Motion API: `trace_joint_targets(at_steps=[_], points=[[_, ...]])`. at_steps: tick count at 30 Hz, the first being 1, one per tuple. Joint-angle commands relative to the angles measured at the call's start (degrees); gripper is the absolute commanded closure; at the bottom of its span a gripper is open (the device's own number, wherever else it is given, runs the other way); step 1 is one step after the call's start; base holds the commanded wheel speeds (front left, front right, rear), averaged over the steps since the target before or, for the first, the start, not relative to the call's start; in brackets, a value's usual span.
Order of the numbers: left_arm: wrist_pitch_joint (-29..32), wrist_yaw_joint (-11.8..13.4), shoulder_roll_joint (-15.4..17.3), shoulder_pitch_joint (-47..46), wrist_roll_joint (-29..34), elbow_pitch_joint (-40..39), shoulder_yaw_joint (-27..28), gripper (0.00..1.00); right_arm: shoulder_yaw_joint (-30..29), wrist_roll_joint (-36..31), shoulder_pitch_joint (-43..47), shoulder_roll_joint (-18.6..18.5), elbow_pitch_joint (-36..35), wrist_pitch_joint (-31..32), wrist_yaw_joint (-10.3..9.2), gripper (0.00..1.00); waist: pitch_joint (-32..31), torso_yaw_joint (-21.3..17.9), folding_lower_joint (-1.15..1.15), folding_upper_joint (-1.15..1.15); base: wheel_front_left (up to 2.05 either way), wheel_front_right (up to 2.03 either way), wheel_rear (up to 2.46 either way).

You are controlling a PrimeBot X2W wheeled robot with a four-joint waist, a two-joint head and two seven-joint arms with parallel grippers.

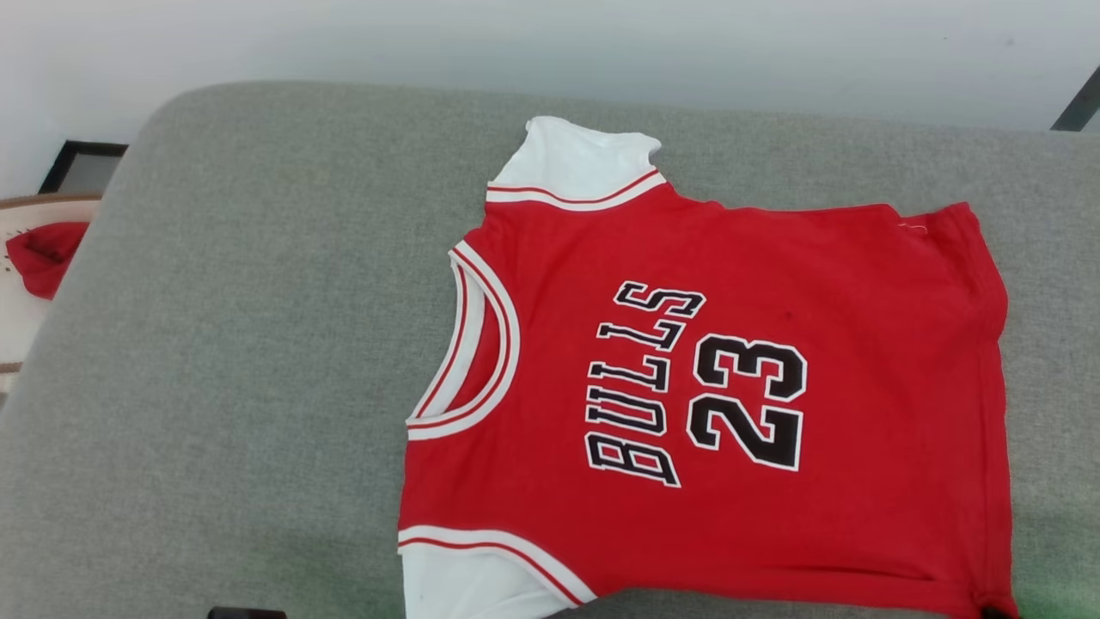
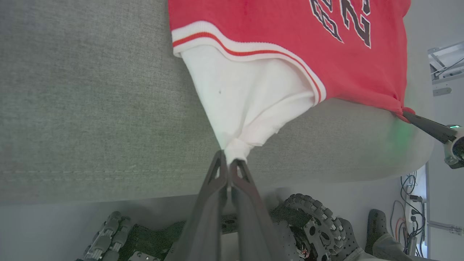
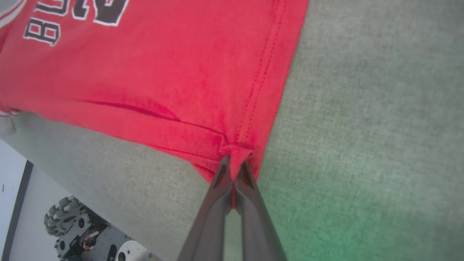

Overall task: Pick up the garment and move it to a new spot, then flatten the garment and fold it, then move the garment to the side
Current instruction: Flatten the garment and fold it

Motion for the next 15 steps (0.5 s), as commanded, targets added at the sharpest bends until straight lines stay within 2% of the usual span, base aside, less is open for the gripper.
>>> trace_joint_targets(at_steps=[1,8,15], points=[[-0.22,0.80,0.53,1.42,-0.65,-0.65,0.90,1.00,-2.67,-0.59,2.62,1.73,-1.93,1.75,-0.04,1.00,0.61,0.00,0.00,0.00,0.00,0.00,0.00],[-0.42,2.97,2.69,1.64,1.18,-3.93,3.50,1.00,-10.35,-4.28,7.61,7.24,-8.45,9.08,-0.04,1.00,2.02,-0.74,0.00,0.00,0.00,0.00,0.00],[1.63,5.45,7.42,-4.76,7.80,-7.84,5.81,1.00,-15.56,-8.79,3.76,11.48,-13.97,15.18,-0.04,1.00,3.38,-2.09,0.00,0.00,0.00,0.00,0.00]])
